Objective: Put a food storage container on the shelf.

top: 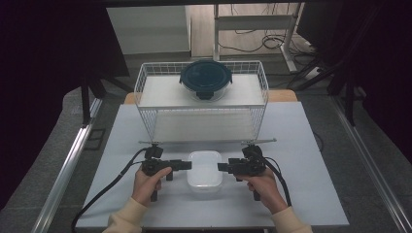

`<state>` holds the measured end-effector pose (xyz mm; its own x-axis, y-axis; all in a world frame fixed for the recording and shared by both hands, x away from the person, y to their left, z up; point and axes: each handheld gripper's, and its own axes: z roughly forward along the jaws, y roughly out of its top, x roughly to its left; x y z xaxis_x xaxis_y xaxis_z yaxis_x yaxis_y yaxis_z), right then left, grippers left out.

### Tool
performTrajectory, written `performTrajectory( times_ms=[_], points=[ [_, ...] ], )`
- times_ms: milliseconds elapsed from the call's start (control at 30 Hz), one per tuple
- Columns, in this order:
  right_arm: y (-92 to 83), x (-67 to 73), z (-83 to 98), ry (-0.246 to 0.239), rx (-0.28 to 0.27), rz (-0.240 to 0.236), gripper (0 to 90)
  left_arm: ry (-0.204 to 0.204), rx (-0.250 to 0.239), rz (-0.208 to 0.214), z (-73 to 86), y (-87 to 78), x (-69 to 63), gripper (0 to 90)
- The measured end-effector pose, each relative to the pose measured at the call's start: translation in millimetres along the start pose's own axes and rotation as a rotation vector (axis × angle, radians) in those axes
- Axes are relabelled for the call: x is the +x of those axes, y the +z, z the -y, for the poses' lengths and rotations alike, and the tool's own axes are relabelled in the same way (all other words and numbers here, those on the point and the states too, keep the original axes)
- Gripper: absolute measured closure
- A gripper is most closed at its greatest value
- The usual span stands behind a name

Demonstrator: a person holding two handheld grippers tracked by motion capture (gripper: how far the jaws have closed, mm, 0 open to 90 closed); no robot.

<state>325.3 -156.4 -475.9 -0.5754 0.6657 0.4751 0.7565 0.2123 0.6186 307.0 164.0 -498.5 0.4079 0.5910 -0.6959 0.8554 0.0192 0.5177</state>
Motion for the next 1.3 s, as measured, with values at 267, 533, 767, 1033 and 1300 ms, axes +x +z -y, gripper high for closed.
performTrajectory(
  times_ms=[267, 533, 767, 1033, 1300],
  points=[
    [5.0, -5.8, 3.1, 0.041, 0.014, -0.032, 40.2, -0.055, 0.019, 0.044, 4.9, 8.8, 10.2, 30.7],
    [12.7, -9.3, 5.3, 0.061, 0.038, -0.044, 43.0, -0.075, 0.017, 0.063, 7.9, 8.6, 15.7, 34.7],
    [14.9, -11.3, 7.7, 0.094, 0.039, -0.067, 49.0, -0.086, 0.035, 0.077, 9.5, 12.6, 17.8, 39.2],
    [15.5, -13.8, 9.4, 0.148, 0.034, -0.106, 62.3, -0.117, 0.032, 0.086, 12.2, 13.7, 18.9, 56.6],
    [7.9, -14.6, 10.7, 0.185, 0.02, -0.125, 69.6, -0.1, 0.008, 0.103, 13.3, 3.7, 14.2, 72.0]
  ],
)
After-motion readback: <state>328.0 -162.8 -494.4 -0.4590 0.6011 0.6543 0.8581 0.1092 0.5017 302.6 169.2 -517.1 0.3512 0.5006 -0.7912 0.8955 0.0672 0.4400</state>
